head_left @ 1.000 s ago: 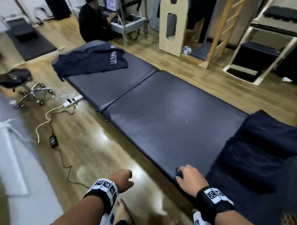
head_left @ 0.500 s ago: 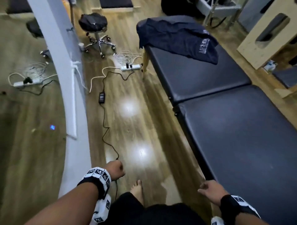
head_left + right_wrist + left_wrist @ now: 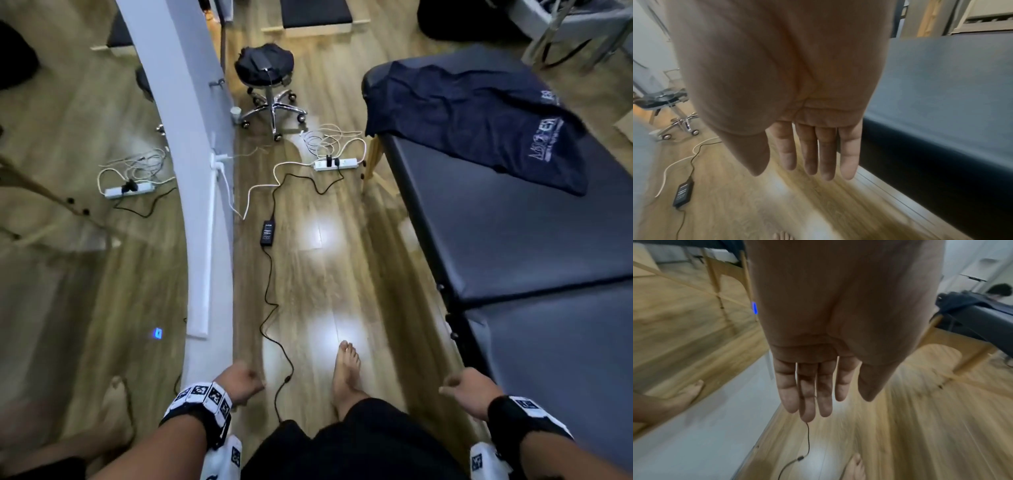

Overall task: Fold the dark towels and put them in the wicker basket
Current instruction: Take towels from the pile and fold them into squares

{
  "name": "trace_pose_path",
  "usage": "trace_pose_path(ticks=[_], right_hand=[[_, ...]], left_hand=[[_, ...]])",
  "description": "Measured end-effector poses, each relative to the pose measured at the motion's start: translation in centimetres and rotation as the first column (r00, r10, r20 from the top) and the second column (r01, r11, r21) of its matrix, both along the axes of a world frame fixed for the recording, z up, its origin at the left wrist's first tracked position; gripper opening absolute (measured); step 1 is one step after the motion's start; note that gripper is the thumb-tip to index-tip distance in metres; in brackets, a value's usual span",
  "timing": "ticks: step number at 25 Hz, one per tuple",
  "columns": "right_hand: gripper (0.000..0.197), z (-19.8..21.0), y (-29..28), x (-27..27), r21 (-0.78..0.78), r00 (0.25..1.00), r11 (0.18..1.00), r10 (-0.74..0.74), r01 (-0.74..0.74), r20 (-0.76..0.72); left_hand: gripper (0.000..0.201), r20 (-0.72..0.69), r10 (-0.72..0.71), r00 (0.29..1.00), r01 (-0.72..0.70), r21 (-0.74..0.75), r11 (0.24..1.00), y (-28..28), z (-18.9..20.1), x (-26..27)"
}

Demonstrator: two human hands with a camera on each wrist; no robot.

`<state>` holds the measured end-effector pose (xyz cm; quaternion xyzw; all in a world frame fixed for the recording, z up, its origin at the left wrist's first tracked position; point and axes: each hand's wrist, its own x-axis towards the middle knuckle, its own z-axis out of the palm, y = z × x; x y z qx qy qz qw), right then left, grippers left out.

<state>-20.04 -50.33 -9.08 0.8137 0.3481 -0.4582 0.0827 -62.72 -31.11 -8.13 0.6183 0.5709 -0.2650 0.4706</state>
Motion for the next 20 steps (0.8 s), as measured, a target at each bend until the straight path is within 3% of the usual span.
trace_pose_path(ticks=[3,8,12,16,20], right_hand=[[0.012,-0.1,7.8,1.3,0.0,0.996,0.997,0.084,-0.084,-0.035],[0.01,0.2,19.6,3.4,0.004,0.978,0.98,0.197,-0.197,-0.072],[0.019,-0.3,27.6,5.1,0.028,0.965,0.969,0.246,-0.245,-0.085],[0.033,1.1,34.4,6.8,-0.014,0.965,0.966,0.258,-0.259,-0.039],[0.032,4.2,41.0,9.2,-0.023,0.988,0.988,0.156,-0.155,0.023]], left_hand=[[0.017,-0.012,0.094,0.995,-0.093,0.05,0.994,6.4,2.5,1.1],[0.011,-0.016,0.143,0.99,-0.137,0.201,0.97,15.4,4.8,3.4],[0.019,-0.06,0.102,0.993,-0.093,0.135,0.986,21.6,3.9,4.3],[0.015,-0.029,0.169,0.985,-0.17,-0.039,0.985,29.4,0.8,5.3],[0.02,0.043,0.04,0.998,-0.04,0.008,0.999,39.8,0.0,9.7]])
